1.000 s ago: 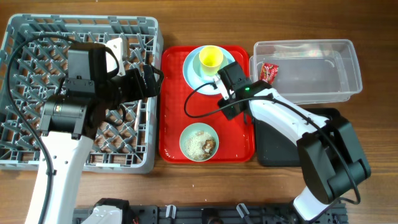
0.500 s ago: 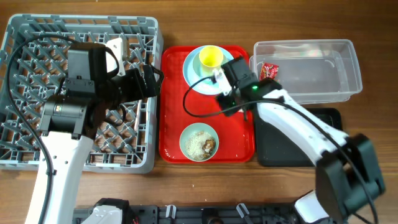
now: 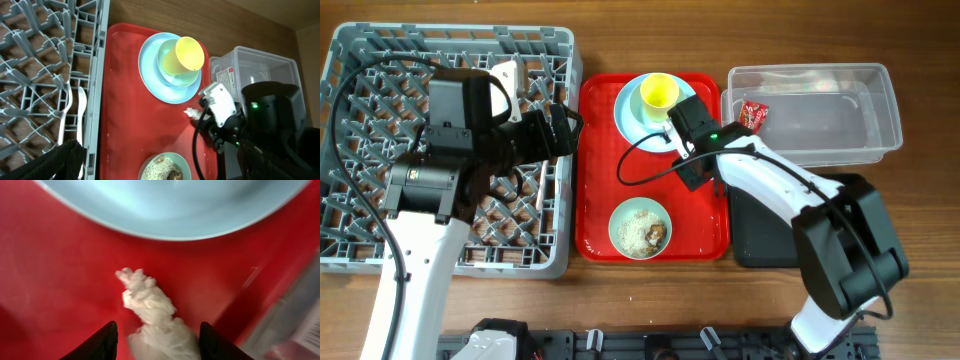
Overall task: Sort waste into correct bins and load items into the dishwasher rack
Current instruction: 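Grasp the white tissue with the right gripper, then carry the tissue into the clear bin and release it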
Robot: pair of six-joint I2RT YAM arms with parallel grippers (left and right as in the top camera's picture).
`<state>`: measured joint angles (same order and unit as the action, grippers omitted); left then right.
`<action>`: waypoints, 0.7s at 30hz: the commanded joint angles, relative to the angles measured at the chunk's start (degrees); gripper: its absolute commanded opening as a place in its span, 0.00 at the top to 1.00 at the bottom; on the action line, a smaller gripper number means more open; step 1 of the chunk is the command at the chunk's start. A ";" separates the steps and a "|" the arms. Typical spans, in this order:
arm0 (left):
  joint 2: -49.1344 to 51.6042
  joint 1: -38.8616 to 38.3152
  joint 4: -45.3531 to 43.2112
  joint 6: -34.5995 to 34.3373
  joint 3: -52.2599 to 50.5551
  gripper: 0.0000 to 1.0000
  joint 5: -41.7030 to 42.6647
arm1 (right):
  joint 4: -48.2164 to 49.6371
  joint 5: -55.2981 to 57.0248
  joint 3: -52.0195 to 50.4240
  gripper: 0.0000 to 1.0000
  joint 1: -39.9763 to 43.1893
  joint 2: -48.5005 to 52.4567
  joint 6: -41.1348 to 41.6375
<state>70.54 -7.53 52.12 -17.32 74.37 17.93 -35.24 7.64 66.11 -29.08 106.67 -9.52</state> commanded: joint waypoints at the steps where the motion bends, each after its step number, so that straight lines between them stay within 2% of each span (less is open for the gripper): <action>1: -0.26 0.31 -0.13 -0.28 0.74 0.00 0.66 | -0.44 -6.69 -0.24 0.51 0.07 1.84 -0.44; 4: -0.26 0.31 -0.13 -0.28 0.74 0.00 0.66 | -0.61 -6.91 -0.24 0.61 0.07 1.81 0.68; 5: -0.26 0.31 -0.13 -0.28 0.74 0.00 0.66 | -0.87 -6.91 -0.24 0.66 0.07 1.81 0.70; 7: -0.26 0.31 -0.13 -0.28 0.74 0.00 0.66 | -1.66 -6.93 -0.17 0.86 0.07 1.70 0.74; 8: -0.26 0.31 -0.13 -0.28 0.74 0.00 0.66 | -2.58 -6.95 0.35 0.91 0.07 1.16 1.25; 14: -0.26 0.31 -0.13 -0.28 0.74 0.00 0.63 | -8.74 -5.42 10.84 0.92 0.31 -9.92 5.70; 18: -0.26 0.31 -0.13 -0.28 0.74 0.00 0.66 | -6.97 5.99 11.21 0.91 4.00 -16.35 9.94; 21: -0.26 0.31 -0.13 -0.28 0.74 0.00 0.66 | -8.00 6.93 11.04 0.87 9.60 -16.37 10.54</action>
<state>70.54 -7.53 52.12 -17.32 74.37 17.93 -42.30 10.00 77.25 -23.70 89.34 -1.52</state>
